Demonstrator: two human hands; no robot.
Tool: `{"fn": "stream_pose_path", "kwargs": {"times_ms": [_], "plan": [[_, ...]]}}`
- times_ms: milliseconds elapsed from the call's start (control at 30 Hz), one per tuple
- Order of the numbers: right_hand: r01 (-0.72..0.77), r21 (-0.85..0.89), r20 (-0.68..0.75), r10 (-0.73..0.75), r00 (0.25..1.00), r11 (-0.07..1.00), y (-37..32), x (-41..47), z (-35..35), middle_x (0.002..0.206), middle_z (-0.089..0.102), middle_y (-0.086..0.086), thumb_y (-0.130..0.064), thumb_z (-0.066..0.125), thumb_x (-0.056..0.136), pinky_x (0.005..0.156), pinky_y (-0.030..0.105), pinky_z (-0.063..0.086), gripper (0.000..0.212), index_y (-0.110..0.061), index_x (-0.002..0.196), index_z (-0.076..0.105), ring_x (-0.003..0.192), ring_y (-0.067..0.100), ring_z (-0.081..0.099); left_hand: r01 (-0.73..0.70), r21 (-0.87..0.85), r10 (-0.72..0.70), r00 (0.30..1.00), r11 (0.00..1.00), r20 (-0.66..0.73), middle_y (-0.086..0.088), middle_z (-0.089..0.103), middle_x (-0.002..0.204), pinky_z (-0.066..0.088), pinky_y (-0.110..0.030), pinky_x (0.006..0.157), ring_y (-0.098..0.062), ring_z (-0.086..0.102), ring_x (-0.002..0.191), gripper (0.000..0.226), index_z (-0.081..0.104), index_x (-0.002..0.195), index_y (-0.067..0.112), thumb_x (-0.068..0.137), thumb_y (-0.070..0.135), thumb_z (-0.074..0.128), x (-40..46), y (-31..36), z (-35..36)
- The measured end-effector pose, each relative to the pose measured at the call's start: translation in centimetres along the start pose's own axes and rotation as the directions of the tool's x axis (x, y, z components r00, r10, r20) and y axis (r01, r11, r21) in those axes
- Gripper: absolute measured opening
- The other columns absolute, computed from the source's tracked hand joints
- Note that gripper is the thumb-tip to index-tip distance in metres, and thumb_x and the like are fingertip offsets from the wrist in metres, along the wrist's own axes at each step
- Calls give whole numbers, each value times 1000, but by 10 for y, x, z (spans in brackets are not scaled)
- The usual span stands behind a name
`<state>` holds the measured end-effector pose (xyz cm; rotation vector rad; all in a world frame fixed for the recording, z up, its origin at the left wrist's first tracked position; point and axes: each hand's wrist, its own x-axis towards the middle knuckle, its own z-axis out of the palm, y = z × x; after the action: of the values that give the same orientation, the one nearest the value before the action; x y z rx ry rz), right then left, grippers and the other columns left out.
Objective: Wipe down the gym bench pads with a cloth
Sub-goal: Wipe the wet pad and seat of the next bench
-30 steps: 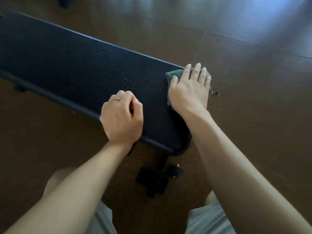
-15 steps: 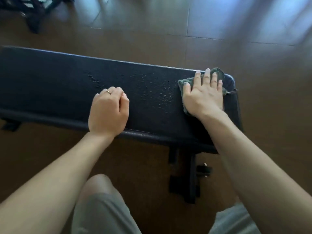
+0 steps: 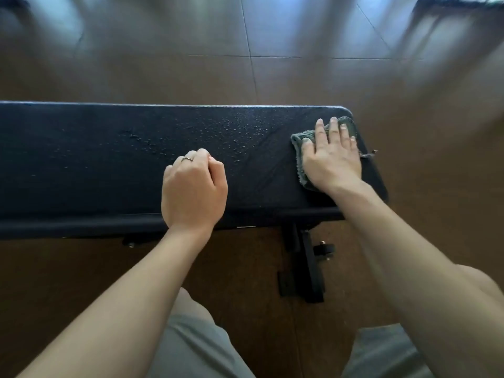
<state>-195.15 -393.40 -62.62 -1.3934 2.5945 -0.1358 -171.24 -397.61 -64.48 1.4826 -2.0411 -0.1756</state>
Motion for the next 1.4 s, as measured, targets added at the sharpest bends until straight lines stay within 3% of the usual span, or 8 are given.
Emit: {"fn": "stream_pose_path", "kwargs": {"times_ms": [233,433,533,767,1033,1133,1300,1400], "plan": [[478,-6,-8,-478,878,878,-79,-87,26,171,5,-2,-50,16,104,128,40,0,63,-28,163,12,157,16,0,8,-29,-7,1000,1000,12,-6,60,77,46,-43,77,-24,53,72,34,55,81,12,102,23,31,0,-5,-2],[109,0,8,-109,994,994,23,-46,-2,171,-5,-5,-51,18,106,127,37,-4,61,-32,163,5,157,13,-6,15,-15,-14,1000,1000,19,-2,57,76,49,-44,78,-21,53,70,37,56,82,13,102,27,28,-1,0,-3],[1,13,-10,-1,1000,1000,14,-51,1,171,-8,3,-49,16,106,127,42,-6,64,-23,164,2,157,21,-9,26,-1,-26,1000,1000,11,-2,56,76,49,-46,78,-22,53,71,36,54,81,13,103,27,29,-1,2,-1],[509,65,23,-511,859,858,-78,-85,26,171,-2,3,-51,17,106,127,44,-3,64,-25,163,7,157,20,-7,60,-29,-61,997,998,-49,-1,53,76,45,-39,67,-22,52,70,33,52,80,13,104,24,32,0,-1,-1],[166,4,61,-166,984,986,19,-25,-1,170,-14,4,-56,14,104,127,44,-8,68,-26,163,-2,156,23,-15,76,17,-74,995,997,-60,-1,53,69,33,-28,61,-17,49,63,38,51,75,14,104,26,30,-1,3,1],[382,47,24,-383,923,923,-34,-38,8,170,-10,9,-54,13,104,127,46,-7,69,-20,163,0,156,27,-13,120,7,-118,988,993,-97,-2,50,70,26,-29,59,-18,45,63,32,45,74,14,102,21,32,-1,4,-1],[776,62,97,-778,621,628,-53,-41,16,171,0,-1,-53,16,106,128,42,-3,63,-29,163,8,157,19,-8,179,-5,-178,972,984,-152,-2,47,69,22,-28,62,-19,41,63,29,44,74,13,102,13,35,-2,3,-4],[664,20,37,-665,746,747,-26,19,5,171,4,-4,-53,21,105,127,39,-3,62,-33,163,13,157,17,-2,179,-2,-177,973,984,-149,1,44,67,20,-27,62,-17,40,62,29,41,72,15,101,11,37,-2,6,-4]]}}
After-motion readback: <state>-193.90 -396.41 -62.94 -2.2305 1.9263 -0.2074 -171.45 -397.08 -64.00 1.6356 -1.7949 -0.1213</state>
